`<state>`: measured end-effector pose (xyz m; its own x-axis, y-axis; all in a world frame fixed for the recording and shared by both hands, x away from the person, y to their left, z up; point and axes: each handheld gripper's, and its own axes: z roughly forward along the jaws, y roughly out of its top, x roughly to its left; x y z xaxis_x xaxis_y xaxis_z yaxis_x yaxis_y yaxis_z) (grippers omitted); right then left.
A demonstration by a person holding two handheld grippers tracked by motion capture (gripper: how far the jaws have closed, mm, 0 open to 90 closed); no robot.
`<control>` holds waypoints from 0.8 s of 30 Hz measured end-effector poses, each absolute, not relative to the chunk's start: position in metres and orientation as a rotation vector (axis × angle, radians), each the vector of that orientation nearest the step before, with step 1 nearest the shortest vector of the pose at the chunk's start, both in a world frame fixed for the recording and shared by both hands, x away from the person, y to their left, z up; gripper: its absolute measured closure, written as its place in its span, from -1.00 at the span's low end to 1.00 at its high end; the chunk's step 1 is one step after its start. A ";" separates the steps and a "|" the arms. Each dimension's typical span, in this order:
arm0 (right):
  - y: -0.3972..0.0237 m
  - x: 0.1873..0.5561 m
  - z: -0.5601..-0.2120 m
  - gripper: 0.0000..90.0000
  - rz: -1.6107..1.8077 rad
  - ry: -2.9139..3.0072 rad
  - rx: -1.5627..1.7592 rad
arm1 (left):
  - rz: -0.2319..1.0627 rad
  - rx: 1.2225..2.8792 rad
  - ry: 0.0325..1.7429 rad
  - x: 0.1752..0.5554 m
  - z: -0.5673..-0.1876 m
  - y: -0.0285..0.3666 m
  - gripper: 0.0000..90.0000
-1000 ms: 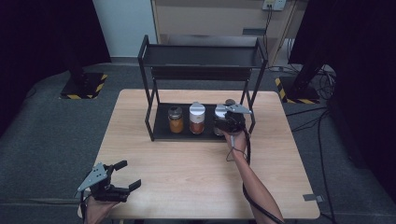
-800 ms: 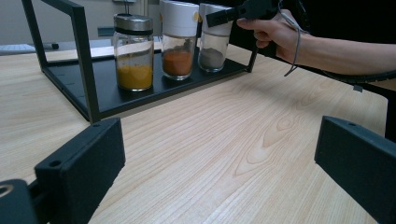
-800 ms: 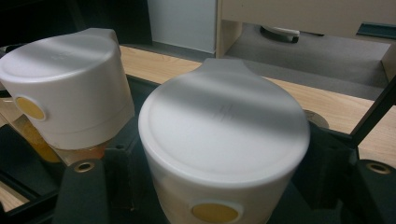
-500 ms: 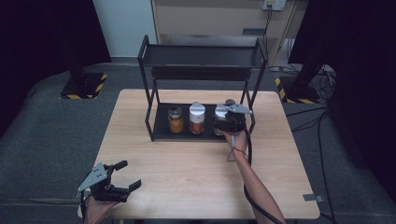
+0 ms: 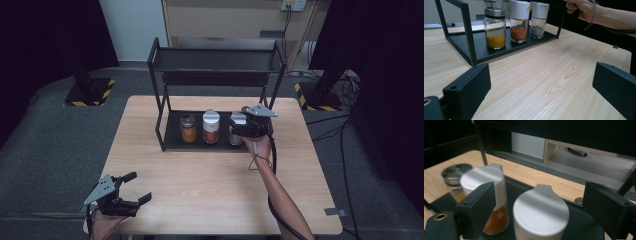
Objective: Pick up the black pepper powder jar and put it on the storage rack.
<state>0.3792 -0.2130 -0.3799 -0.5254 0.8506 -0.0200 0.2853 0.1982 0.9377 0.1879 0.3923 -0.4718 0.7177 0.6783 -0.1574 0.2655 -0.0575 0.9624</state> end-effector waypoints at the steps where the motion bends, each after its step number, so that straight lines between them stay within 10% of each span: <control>1: -0.215 0.378 -0.378 -0.74 1.336 1.926 1.050 | 0.399 1.638 0.774 0.188 -0.472 0.392 -0.97; 24: -0.254 0.323 -0.356 -0.75 1.446 2.011 0.869 | 0.396 1.639 0.781 0.190 -0.473 0.392 -0.97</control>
